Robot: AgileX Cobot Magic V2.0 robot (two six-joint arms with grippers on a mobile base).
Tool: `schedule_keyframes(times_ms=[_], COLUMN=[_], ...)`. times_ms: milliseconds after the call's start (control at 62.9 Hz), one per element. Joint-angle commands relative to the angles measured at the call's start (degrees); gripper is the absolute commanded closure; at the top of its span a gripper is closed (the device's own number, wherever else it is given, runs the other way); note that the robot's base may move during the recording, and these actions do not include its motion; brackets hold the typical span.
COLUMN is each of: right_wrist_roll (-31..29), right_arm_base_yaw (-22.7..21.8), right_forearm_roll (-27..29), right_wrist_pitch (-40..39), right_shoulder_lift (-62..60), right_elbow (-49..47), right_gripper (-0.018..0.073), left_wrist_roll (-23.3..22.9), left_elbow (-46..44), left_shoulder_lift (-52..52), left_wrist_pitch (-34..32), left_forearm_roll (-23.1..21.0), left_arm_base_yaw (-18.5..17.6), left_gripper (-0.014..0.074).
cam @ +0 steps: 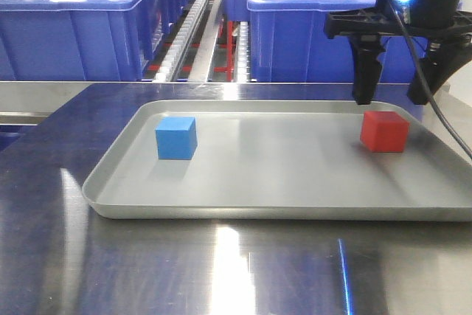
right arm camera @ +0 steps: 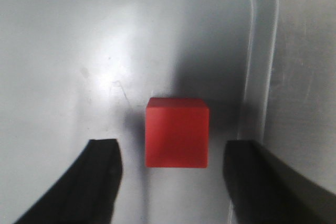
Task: Sort and place red and blue blocks on shelf
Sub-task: 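Lower the open right gripper over the red cube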
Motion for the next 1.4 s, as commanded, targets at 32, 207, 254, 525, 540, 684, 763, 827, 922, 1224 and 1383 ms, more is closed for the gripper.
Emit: schedule_keyframes(times_ms=[32,207,254,525,540,684,763,827,922,1224,1383], right_wrist_roll=[0.0,0.0,0.0,0.0,0.0,0.0,0.0,0.0,0.0,0.0,0.0], right_arm_base_yaw=[-0.03,-0.03,-0.03,-0.09,-0.09,-0.09,-0.09,-0.09,-0.09,-0.09,-0.09], right_forearm_roll=[-0.9,-0.95,-1.03,-1.03,-1.03,-1.03,-1.03,-1.03,-1.03,-0.65,-0.58], right_wrist_pitch=[-0.82,-0.95,-1.0,-1.8,-1.86,-2.11,-2.37,-2.55,-2.64,-2.39,-2.59], right_shoulder_lift=[-2.61,-2.54,-2.34,-1.22,-1.16,-0.73,-0.5,-0.21,0.59,1.43,1.47], right_elbow=[-2.09,-2.03,-2.03,-1.98,-1.98,-1.98,-1.91,-1.91,-1.91,-1.79,-1.2], right_gripper=[-0.0029,-0.0028,-0.0028,-0.0028,-0.0028,-0.0028,-0.0028,-0.0028,-0.0028,0.0015,0.0031], left_wrist_roll=[0.08,0.08,0.08,0.08,0.08,0.08,0.08,0.08,0.08,0.08,0.08], left_elbow=[1.41,1.41,1.41,1.41,1.41,1.41,1.41,1.41,1.41,1.41,1.41], left_shoulder_lift=[-0.86,-0.86,-0.86,-0.86,-0.86,-0.86,-0.86,-0.86,-0.86,-0.86,-0.86], left_wrist_pitch=[-4.84,-4.84,-4.84,-4.84,-4.84,-4.84,-4.84,-4.84,-4.84,-4.84,-4.84], left_forearm_roll=[-0.33,-0.33,-0.33,-0.33,-0.33,-0.33,-0.33,-0.33,-0.33,-0.33,-0.33], left_arm_base_yaw=[-0.32,-0.32,-0.32,-0.32,-0.32,-0.32,-0.32,-0.32,-0.32,-0.32,-0.32], left_gripper=[0.046,0.046,0.046,0.046,0.046,0.046,0.046,0.046,0.046,0.046,0.046])
